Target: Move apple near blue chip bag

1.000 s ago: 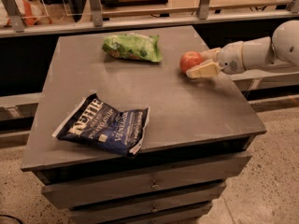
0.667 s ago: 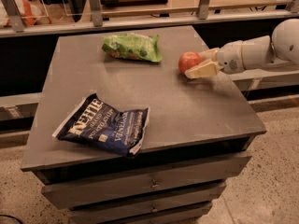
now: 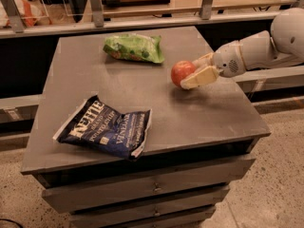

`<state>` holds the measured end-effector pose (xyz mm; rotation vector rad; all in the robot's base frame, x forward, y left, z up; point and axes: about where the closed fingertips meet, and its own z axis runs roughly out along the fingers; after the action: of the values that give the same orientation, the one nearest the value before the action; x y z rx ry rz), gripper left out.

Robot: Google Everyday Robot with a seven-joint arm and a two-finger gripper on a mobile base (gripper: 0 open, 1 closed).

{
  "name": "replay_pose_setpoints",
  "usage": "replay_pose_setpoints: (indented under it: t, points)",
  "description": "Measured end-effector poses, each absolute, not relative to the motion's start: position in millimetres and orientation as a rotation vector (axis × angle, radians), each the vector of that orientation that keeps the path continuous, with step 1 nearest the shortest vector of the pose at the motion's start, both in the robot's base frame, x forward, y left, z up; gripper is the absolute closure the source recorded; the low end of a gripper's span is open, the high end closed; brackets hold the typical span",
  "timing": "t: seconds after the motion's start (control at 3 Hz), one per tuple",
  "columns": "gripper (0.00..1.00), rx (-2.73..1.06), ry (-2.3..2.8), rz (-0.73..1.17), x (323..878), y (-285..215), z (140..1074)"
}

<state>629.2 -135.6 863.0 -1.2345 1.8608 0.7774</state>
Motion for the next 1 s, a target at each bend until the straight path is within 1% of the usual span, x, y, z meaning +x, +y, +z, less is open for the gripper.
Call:
replay_pose_setpoints:
  t: [0.33,0.67,1.0]
  points:
    - [1.00,-1.323,1.858,0.830,596.0,-107.0,854.6]
    - [1.00,-1.323,1.865,0.828,596.4,-105.6,856.5]
    - [1.00,-1.350,1.820,0.873,591.8,-87.9,860.3]
